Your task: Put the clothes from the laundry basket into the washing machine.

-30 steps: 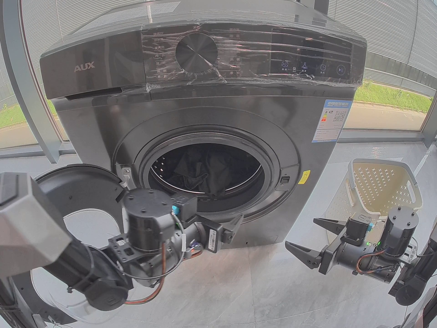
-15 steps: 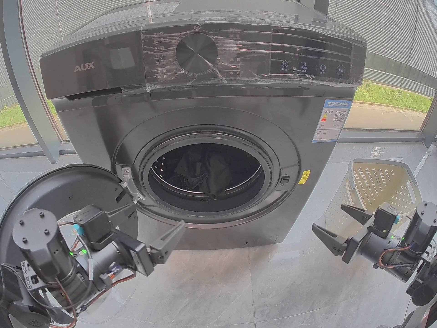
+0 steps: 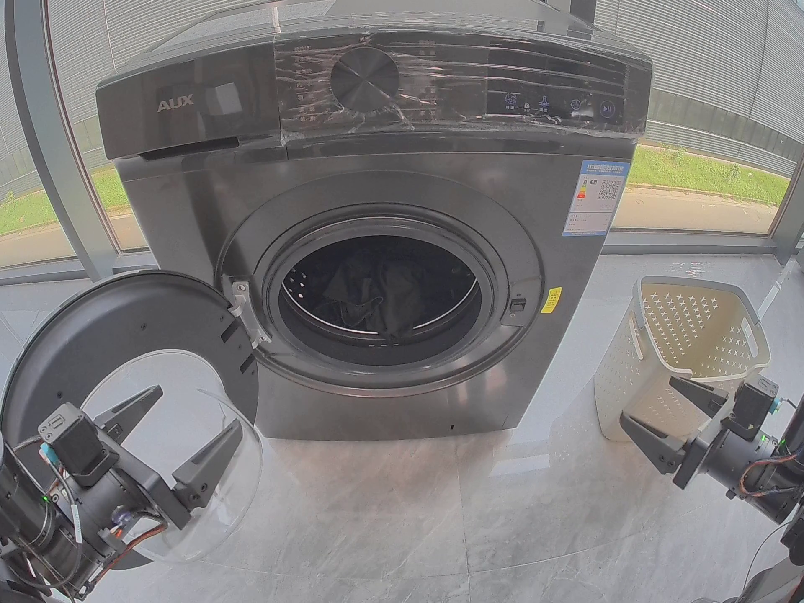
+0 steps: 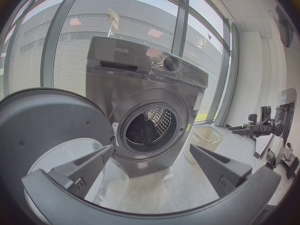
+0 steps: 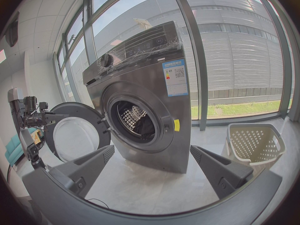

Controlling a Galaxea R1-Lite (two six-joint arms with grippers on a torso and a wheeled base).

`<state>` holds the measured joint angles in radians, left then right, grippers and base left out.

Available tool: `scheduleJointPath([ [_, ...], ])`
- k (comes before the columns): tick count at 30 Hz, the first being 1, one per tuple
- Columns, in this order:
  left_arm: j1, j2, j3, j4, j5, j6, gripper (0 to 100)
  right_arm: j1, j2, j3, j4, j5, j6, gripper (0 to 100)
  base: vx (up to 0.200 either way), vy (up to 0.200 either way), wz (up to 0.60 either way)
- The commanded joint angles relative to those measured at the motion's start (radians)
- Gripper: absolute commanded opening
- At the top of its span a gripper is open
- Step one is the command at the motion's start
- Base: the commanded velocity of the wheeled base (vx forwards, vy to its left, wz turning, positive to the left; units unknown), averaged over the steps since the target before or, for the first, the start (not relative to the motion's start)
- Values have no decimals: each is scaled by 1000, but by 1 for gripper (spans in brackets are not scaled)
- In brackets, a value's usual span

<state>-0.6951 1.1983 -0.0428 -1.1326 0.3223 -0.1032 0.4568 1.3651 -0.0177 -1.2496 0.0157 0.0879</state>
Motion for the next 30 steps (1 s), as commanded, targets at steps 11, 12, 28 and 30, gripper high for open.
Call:
scheduleJointPath([
  [11, 37, -572, 37, 456, -6, 112, 100, -148, -699, 16, 581, 6, -28, 100, -200, 0, 0],
  [12, 48, -599, 40, 485, -5, 109, 100, -175, -732, 15, 604, 9, -42, 100, 0, 0, 0],
  [28, 229, -793, 43, 703, -12, 82, 100, -285, -906, -1, 748, 20, -62, 100, -63, 0, 0],
  [30, 250, -819, 43, 737, -12, 80, 100, -296, -914, -5, 748, 20, -62, 100, -200, 0, 0],
])
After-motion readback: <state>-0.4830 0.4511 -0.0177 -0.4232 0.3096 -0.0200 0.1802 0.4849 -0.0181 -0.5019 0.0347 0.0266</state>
